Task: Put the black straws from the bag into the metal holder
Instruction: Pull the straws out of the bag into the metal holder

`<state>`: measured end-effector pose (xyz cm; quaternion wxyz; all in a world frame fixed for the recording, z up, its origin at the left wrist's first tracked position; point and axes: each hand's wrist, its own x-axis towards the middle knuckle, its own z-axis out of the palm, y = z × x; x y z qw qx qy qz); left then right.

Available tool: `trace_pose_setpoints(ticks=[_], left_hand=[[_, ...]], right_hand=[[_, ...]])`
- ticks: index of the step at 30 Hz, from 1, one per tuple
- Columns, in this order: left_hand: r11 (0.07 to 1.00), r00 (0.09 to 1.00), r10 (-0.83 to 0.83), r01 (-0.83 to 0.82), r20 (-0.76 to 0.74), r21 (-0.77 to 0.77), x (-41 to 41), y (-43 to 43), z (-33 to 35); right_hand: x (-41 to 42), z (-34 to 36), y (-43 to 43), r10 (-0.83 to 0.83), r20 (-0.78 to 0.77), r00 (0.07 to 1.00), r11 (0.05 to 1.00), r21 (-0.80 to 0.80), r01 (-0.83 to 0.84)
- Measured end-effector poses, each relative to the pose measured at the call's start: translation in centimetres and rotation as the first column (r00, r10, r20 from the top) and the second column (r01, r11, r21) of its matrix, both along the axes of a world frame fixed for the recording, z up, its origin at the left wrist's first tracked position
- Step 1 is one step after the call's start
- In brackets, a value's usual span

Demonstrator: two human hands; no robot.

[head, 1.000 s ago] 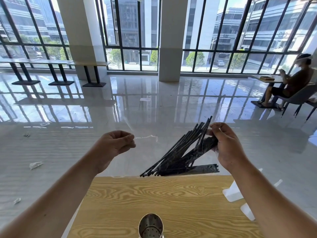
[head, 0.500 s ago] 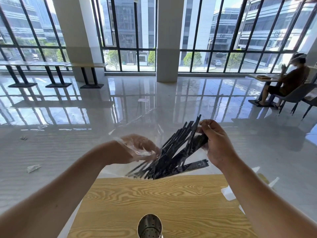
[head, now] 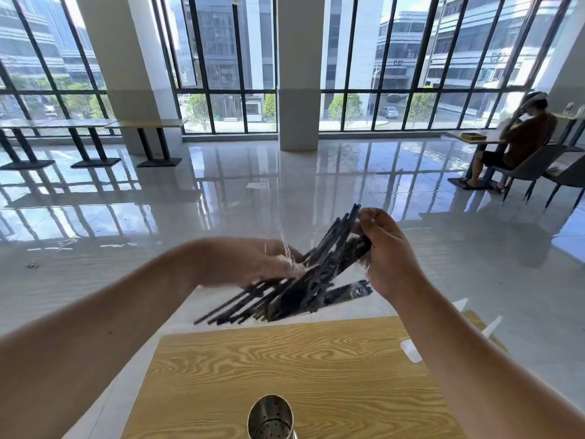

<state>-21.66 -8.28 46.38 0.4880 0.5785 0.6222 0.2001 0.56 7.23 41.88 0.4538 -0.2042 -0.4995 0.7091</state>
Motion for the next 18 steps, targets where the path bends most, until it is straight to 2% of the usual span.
trace_pose_setpoints(ticks=[1, 2, 4, 8, 14, 16, 18], left_hand=[[1.000, 0.997, -0.010, 0.009, -0.079, -0.012, 0.8, -0.1, -0.3], [0.999, 0.998, 0.002, -0.004, -0.060, -0.033, 1.7, -0.1, -0.9], [0.996, 0.995, 0.083, -0.081, 0.051, -0.045, 3.4, -0.1, -2.4], [0.972, 0.948, 0.205, -0.227, 0.244, 0.066, 5.1, 0.2, -4.8], [0.905, 0.822, 0.319, -0.412, 0.472, 0.106, 6.7, 1.4, -5.9], [0.888, 0.817, 0.331, -0.438, 0.472, 0.136, 7.1, 1.7, -6.0], [0.890, 0.860, 0.307, -0.411, 0.408, 0.198, 6.9, 2.0, -6.4]], right_hand=[[-0.1, 0.1, -0.1, 0.013, -0.001, 1.000, 1.000, 0.005, -0.013], [-0.2, 0.1, -0.3, 0.029, -0.003, 1.000, 1.000, 0.012, -0.029], [-0.4, 0.1, -0.6, 0.048, -0.007, 0.999, 0.999, 0.025, -0.048], [-1.1, -0.1, -0.9, 0.042, -0.009, 0.999, 0.999, -0.001, -0.042], [-2.3, -0.2, -1.2, 0.007, -0.017, 1.000, 0.999, -0.039, -0.007], [-2.7, -0.1, -1.4, -0.013, -0.020, 1.000, 0.999, -0.033, 0.012], [-3.1, 0.0, -1.5, -0.033, -0.031, 0.999, 0.999, -0.038, 0.032]])
